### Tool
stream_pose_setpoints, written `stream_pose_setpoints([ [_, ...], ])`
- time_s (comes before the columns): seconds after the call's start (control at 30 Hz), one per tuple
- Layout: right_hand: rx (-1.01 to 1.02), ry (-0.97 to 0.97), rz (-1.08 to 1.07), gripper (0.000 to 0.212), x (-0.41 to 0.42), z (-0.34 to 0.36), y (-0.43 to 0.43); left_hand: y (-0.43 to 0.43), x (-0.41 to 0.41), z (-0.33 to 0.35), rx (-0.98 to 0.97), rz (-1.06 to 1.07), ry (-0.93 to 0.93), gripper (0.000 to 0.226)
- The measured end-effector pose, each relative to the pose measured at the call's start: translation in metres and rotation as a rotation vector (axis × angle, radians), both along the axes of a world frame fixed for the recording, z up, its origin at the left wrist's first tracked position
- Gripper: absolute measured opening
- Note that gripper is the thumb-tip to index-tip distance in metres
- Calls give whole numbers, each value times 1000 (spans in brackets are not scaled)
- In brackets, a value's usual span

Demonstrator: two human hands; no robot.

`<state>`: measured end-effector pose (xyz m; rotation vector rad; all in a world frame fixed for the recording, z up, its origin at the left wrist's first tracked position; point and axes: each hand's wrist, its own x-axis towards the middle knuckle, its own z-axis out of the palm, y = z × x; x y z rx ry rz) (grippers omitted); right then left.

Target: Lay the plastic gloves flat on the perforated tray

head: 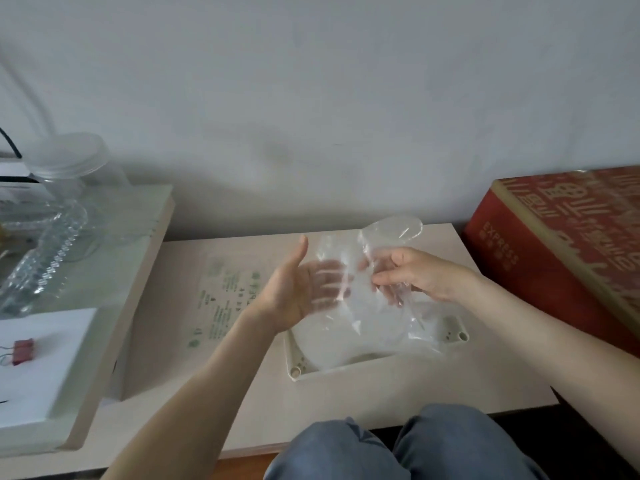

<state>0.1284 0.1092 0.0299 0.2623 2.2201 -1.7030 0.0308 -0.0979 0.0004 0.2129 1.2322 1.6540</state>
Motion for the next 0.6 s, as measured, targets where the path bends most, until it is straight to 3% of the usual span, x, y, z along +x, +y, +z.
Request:
stream_pose_setpoints([
  [0.1,41,-75,2,29,-2,-6,7,14,8,-4,-179,64,251,19],
  [0.17,69,-102,-63,25,-5,-16,12,20,11,-13,-301,176,357,8],
  [0.33,316,-152,-162,11,-10,-39,22,17,15,-36,-511,289,557,10],
  [0.6,327,-167,-439,14,-14,-77,42,19,17,-66,-711,269,788,8],
])
